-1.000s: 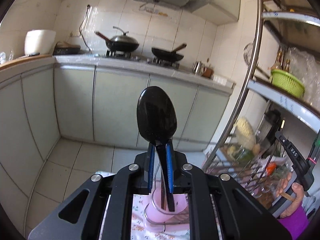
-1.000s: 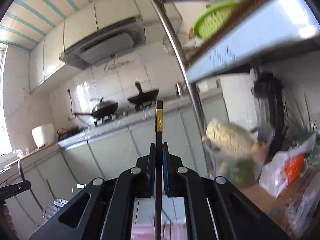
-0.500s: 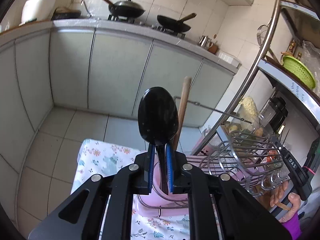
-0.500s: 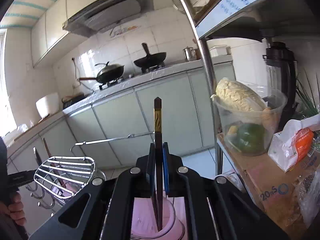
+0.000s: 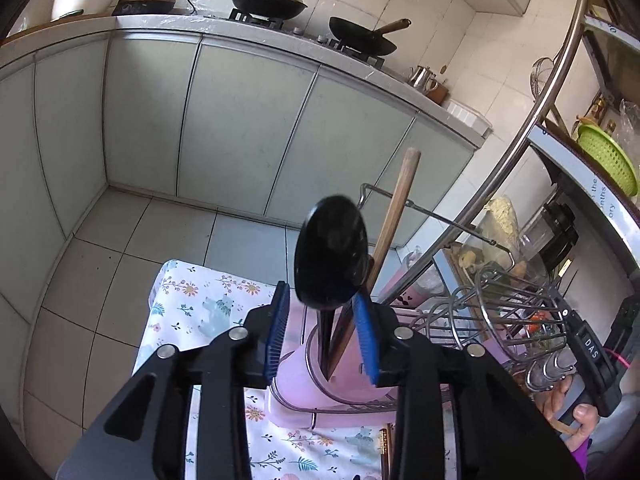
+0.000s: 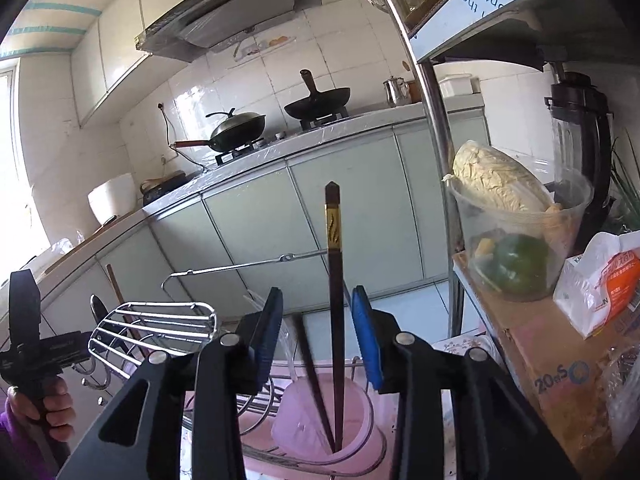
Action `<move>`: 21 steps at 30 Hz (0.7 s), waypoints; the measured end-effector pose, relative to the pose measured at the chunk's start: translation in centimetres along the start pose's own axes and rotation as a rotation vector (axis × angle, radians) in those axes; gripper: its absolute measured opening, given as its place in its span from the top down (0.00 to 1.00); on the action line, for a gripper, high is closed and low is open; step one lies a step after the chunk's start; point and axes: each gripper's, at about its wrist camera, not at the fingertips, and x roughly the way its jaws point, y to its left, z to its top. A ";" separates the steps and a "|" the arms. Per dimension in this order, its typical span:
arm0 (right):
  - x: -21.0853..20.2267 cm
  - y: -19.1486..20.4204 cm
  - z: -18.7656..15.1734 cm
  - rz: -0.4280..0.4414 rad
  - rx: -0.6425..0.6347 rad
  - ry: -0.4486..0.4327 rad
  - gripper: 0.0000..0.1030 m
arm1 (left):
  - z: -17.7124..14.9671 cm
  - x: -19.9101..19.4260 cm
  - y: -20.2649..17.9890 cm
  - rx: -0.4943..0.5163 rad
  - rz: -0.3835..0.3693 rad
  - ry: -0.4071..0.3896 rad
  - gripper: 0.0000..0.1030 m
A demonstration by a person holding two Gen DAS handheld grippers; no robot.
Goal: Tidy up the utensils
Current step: 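Open the left tool dropping the spoon into the pink cup while the right tool releases the chopstick, then move both tools back down toward the utensils beside the caddy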
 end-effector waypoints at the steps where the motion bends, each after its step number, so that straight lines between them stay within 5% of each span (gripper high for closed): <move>1: -0.1 0.1 0.0 0.001 -0.003 0.002 0.66 | 0.0 -0.1 0.0 0.001 -0.001 0.000 0.68; 21: -6.4 -0.6 -2.8 -0.013 0.028 -0.001 0.65 | -1.5 -4.8 0.6 -0.013 -0.033 -0.038 0.63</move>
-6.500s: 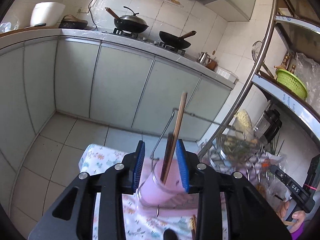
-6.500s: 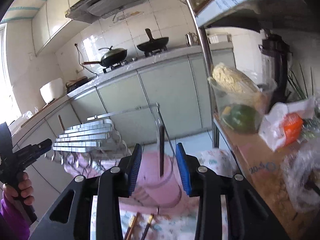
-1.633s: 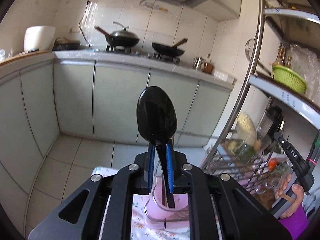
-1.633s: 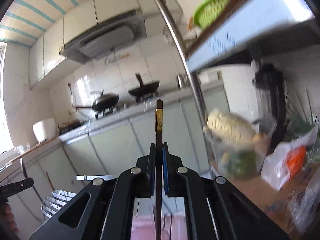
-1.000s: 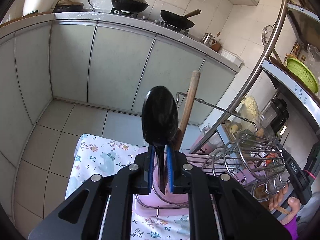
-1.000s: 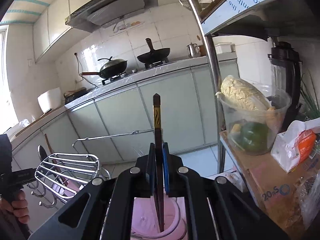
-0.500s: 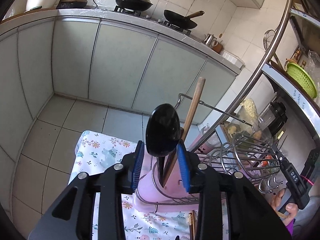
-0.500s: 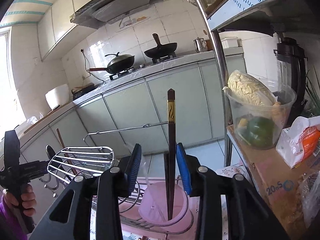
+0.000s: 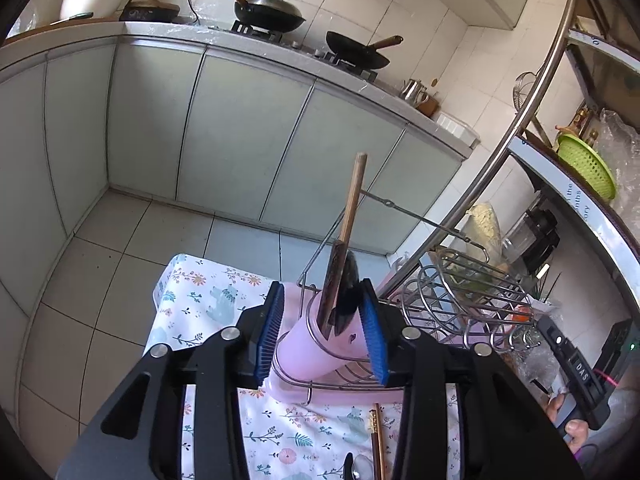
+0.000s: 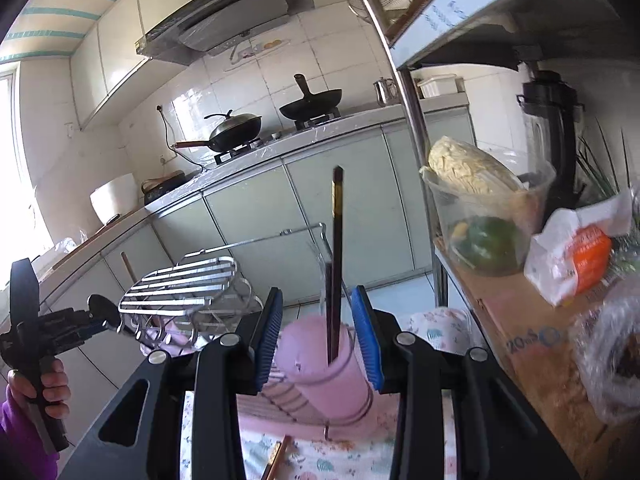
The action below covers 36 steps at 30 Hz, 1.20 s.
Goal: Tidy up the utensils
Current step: 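Move both tools back down toward the utensils beside the caddy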
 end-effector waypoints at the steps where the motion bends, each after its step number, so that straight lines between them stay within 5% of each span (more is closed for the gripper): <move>1: -0.2 -0.1 -0.3 0.001 0.006 0.005 0.65 | 0.0 -0.2 0.1 -0.003 -0.003 -0.001 0.63; 11: -0.7 -0.1 -3.4 0.015 0.026 0.083 0.65 | -1.0 -2.2 0.4 0.007 -0.019 -0.030 0.62; 19: 0.8 0.2 -4.5 0.030 0.044 0.133 0.65 | 2.3 -0.1 -2.2 0.116 0.026 -0.070 0.62; 24: 1.1 -0.3 -4.8 0.028 0.046 0.144 0.65 | 3.5 -1.3 -1.2 0.060 0.000 -0.116 0.62; 30: 1.8 -1.2 -5.7 0.037 0.073 0.177 0.65 | -1.6 -4.3 1.8 0.046 -0.091 -0.129 0.61; 36: 2.6 -0.8 -6.6 0.055 0.078 0.213 0.65 | -5.1 -3.2 0.5 0.137 -0.093 -0.108 0.58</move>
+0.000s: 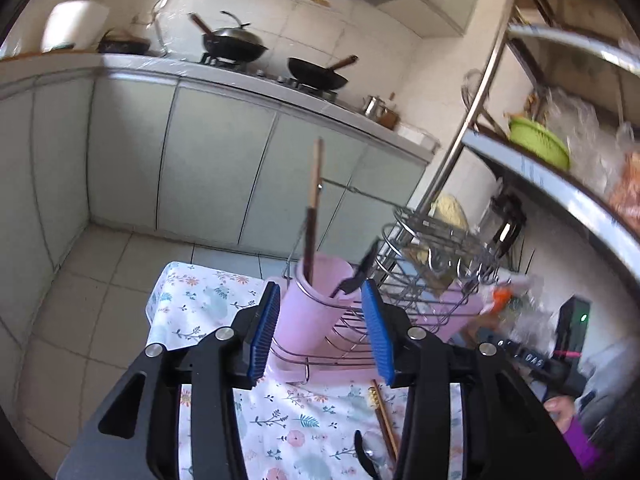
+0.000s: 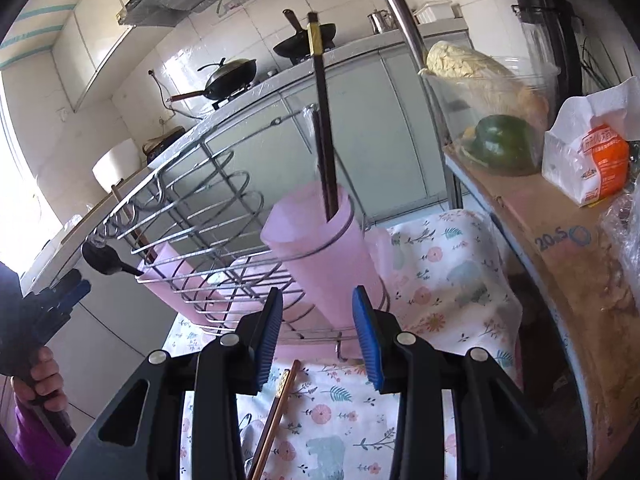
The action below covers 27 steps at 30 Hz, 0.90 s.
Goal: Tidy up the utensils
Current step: 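Move both tools back down toward the utensils beside the caddy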
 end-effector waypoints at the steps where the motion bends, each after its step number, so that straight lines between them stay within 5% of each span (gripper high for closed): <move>1: 0.1 0.1 -0.1 0.003 -0.002 0.004 0.65 | 0.1 0.4 -0.3 0.011 -0.004 -0.001 0.58; 7: 0.2 -0.2 -0.6 0.002 0.007 0.017 0.65 | 1.2 3.9 -1.3 0.044 0.012 -0.035 0.59; 8: 0.4 -0.4 -0.6 0.001 0.016 0.022 0.65 | 1.7 4.4 -1.0 0.025 0.007 -0.026 0.64; 9: 0.4 -0.5 -0.7 0.001 0.024 0.025 0.65 | 2.0 4.8 -0.8 0.001 0.001 -0.017 0.86; 10: 0.6 -0.8 -0.6 0.004 0.036 0.028 0.65 | 2.5 5.3 -0.6 -0.024 -0.004 -0.001 0.94; 20: 1.4 -0.8 -0.5 0.024 0.045 0.052 0.65 | 10.0 8.2 1.1 -0.153 -0.069 0.238 0.95; 23: 1.4 -0.8 -0.5 0.028 0.048 0.051 0.65 | 11.7 9.2 0.8 -0.131 -0.076 0.331 0.95; 27: 1.6 -0.7 -0.5 0.032 0.050 0.052 0.65 | 11.2 11.9 -0.2 -0.033 0.004 0.431 0.94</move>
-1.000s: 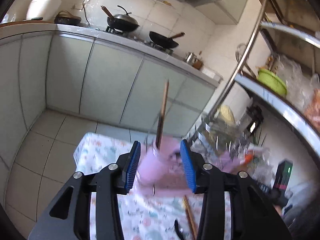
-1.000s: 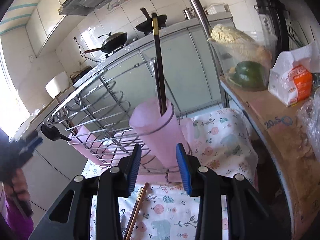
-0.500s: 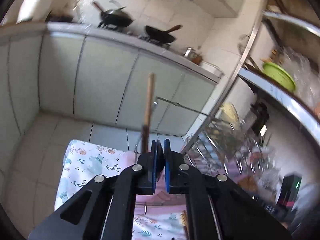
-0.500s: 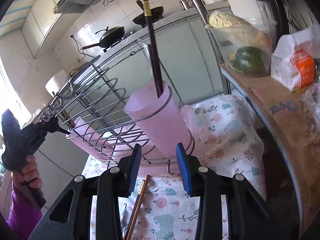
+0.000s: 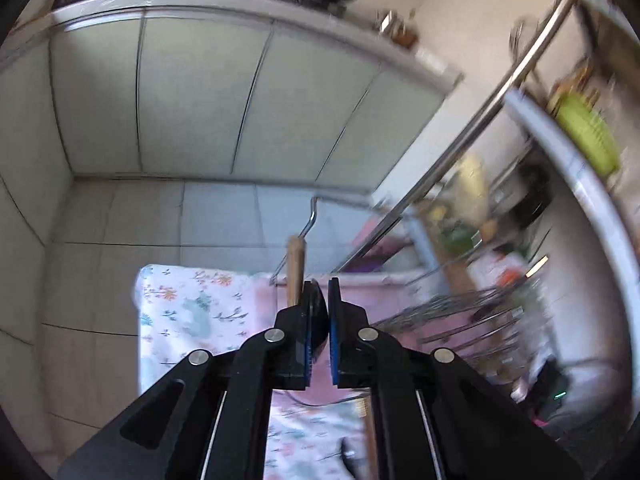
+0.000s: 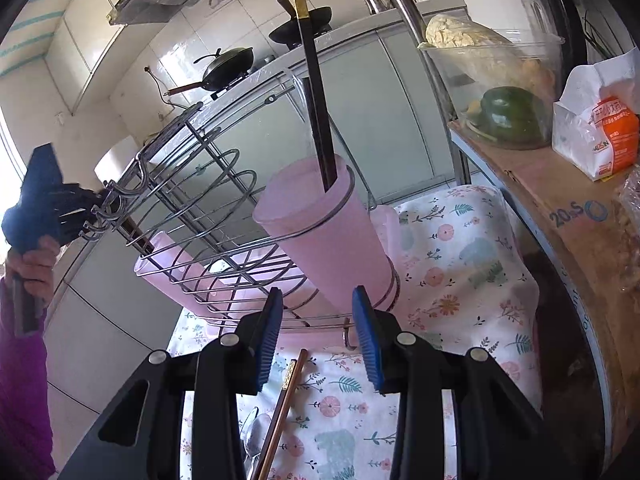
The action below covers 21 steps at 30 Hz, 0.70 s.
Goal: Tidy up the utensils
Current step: 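Move both tools back down toward the utensils beside the caddy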
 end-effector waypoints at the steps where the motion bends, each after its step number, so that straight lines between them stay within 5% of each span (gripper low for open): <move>1: 0.0 0.0 0.0 -0.001 -0.001 0.002 0.65 | -0.2 1.1 -0.4 0.011 0.000 0.028 0.94; 6: 0.0 0.1 -0.2 -0.008 -0.017 0.006 0.65 | -1.0 2.0 -1.4 0.044 0.024 -0.012 0.92; 12: 0.1 0.5 -0.5 0.000 -0.031 0.012 0.65 | 0.1 -1.7 -1.9 0.041 -0.017 -0.158 0.67; 21: 0.7 1.6 -1.6 0.011 -0.076 0.051 0.65 | -2.7 -7.5 -1.7 0.042 -0.035 -0.346 0.66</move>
